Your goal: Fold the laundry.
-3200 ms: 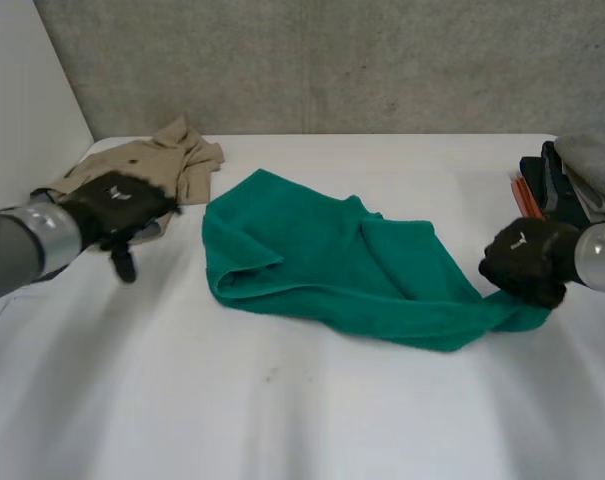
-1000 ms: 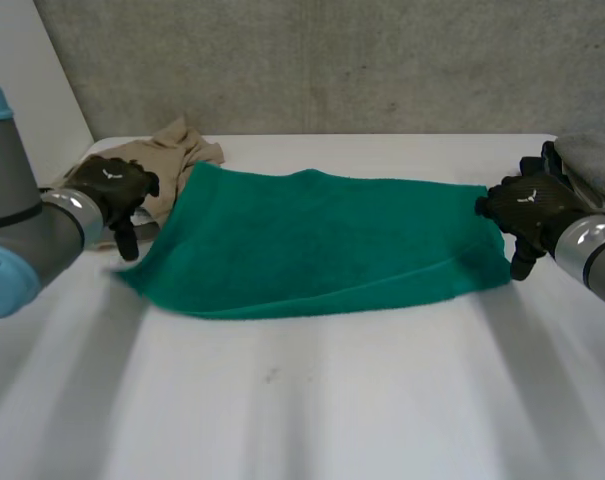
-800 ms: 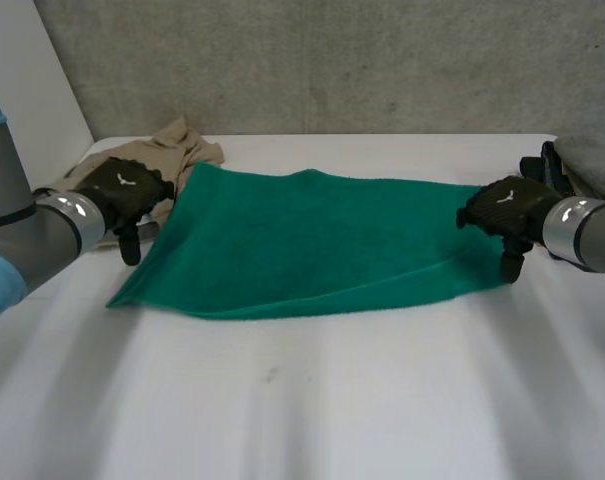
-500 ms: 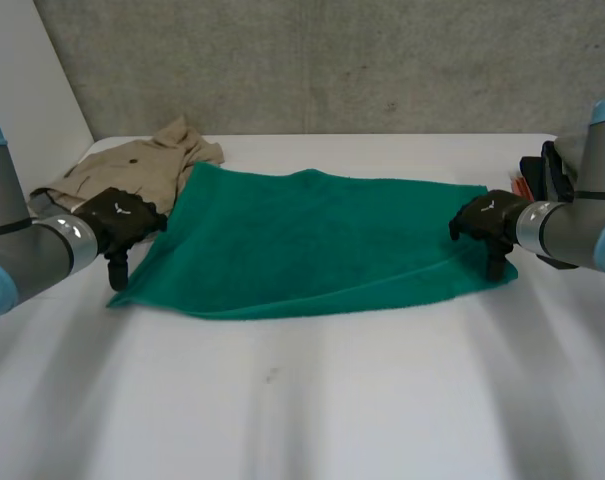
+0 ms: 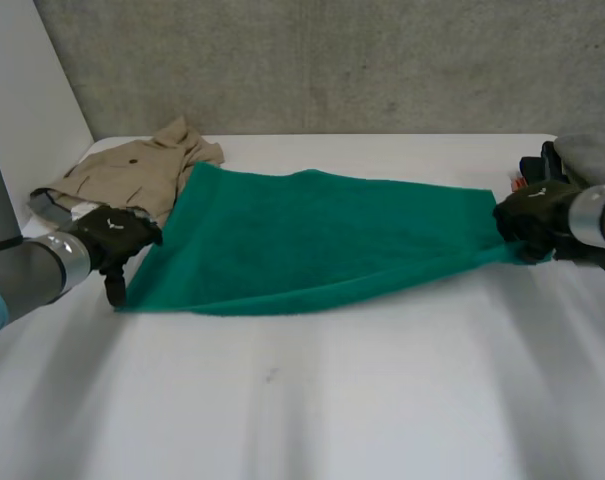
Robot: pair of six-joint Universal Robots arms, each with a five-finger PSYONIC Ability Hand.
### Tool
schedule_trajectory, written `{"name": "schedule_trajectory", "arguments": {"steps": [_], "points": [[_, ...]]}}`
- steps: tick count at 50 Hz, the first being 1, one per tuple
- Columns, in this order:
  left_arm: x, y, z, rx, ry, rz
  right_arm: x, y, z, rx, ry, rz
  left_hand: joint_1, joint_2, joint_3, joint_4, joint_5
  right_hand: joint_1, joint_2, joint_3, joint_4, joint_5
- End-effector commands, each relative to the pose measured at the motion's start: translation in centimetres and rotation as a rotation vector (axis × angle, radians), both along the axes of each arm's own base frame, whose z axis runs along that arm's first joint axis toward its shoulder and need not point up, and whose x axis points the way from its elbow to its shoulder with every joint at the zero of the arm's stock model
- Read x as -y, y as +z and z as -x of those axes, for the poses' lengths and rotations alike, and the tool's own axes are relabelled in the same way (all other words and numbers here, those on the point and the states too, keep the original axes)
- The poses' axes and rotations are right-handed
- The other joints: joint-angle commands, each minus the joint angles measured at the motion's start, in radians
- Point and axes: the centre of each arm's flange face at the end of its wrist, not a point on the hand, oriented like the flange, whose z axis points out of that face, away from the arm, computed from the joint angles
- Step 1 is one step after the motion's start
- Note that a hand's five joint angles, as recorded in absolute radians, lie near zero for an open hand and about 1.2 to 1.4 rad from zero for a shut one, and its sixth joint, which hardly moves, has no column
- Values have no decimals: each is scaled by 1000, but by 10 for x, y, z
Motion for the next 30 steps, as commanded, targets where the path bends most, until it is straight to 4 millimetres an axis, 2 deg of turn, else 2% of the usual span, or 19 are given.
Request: {"name": "schedule_trajectory", "arguments": {"steps": [1,10,19,24,30], "points": [[1,-22,-6,6,-2,-57,-12,-7,12,50,-36,73,143,147,155,145,146,275,236,218,205,241],[-9,-36,4,-9,-44,-124,-9,-20,13,85,-124,60,185,188,197,187,187,275,236,218,205,241],[-6,-46,15,-24,-67,-101,-14,-26,12,101,-132,28,288,291,299,289,290,275,236,218,205,241],[-4,-53,20,-14,-74,-96,-18,-31,11,103,-121,13,408,411,419,410,410,275,236,218,205,241],[3,-52,22,-20,-71,-76,-20,-35,12,104,-117,8,587,590,598,588,589,275,236,218,205,241]]}}
